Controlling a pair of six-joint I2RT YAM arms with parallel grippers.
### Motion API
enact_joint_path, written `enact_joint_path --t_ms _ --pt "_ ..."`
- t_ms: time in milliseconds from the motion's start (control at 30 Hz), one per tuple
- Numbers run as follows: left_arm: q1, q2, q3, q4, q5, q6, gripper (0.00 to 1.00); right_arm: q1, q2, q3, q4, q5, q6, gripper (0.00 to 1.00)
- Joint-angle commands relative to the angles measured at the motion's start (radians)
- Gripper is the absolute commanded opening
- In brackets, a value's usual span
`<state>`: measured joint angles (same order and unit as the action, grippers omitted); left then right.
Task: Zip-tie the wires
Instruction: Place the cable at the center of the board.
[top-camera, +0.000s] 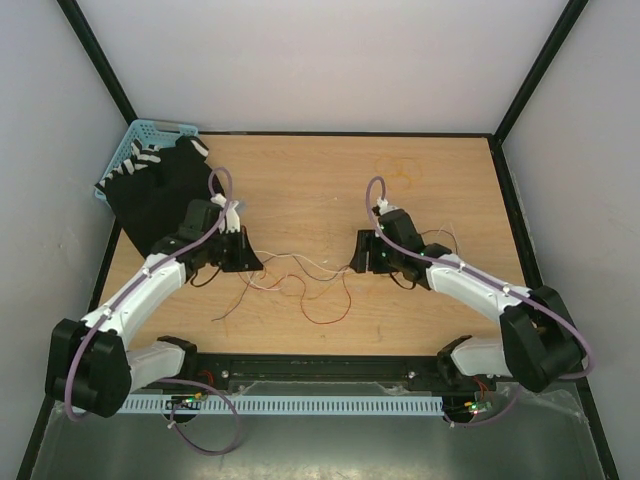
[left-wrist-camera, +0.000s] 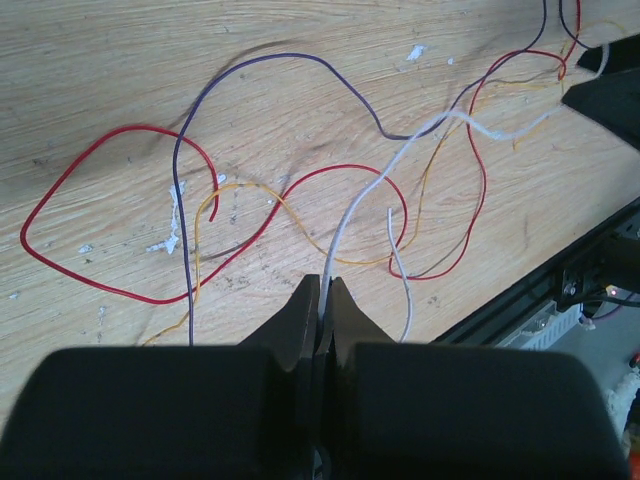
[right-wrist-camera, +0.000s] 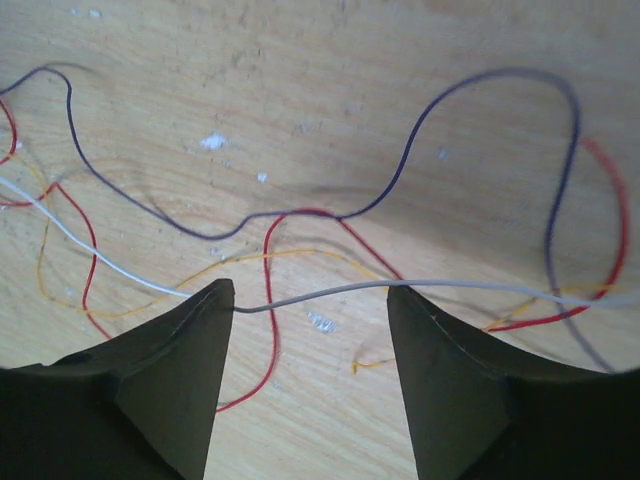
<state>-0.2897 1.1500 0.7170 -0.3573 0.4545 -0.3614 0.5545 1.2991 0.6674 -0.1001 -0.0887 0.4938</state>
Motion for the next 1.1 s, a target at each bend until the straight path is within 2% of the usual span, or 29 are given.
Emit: enact_joint_path --t_ms 0,100,200,433,733,867,1000,1067 --pt "0.014 0.028 0.003 -0.013 0.046 0.029 0.00 0.001 -0.038 0.082 -0.009 0.102 -0.049 0.78" --pt "0.015 0.058 0.005 -0.013 0.061 0.032 0.00 -0.001 -0.029 0.138 -0.057 0.133 -0.078 0.90" --pt "0.015 0.082 0.007 -0.014 0.062 0.033 0.00 -0.013 -0.005 0.208 -0.155 0.148 -0.140 0.97" --pt "0.015 0.116 -0.008 -0.013 0.017 0.028 0.01 -0.073 -0.022 0.271 -0.171 0.154 -0.158 0.99" --pt "0.015 0.147 -0.032 -0.013 -0.055 0.019 0.19 -0.184 0.136 0.444 -0.090 0.133 -0.128 1.00" --pt "0.015 0.146 -0.032 -0.018 -0.082 0.018 0.36 -0.244 0.244 0.519 -0.055 0.189 -0.113 1.00" --pt "0.014 0.116 -0.022 -0.032 -0.116 0.016 0.66 -0.303 0.365 0.618 -0.035 0.214 -0.102 1.00" --pt "0.015 0.093 -0.009 -0.049 -0.138 0.019 0.75 -0.314 0.435 0.679 -0.033 0.251 -0.120 1.00"
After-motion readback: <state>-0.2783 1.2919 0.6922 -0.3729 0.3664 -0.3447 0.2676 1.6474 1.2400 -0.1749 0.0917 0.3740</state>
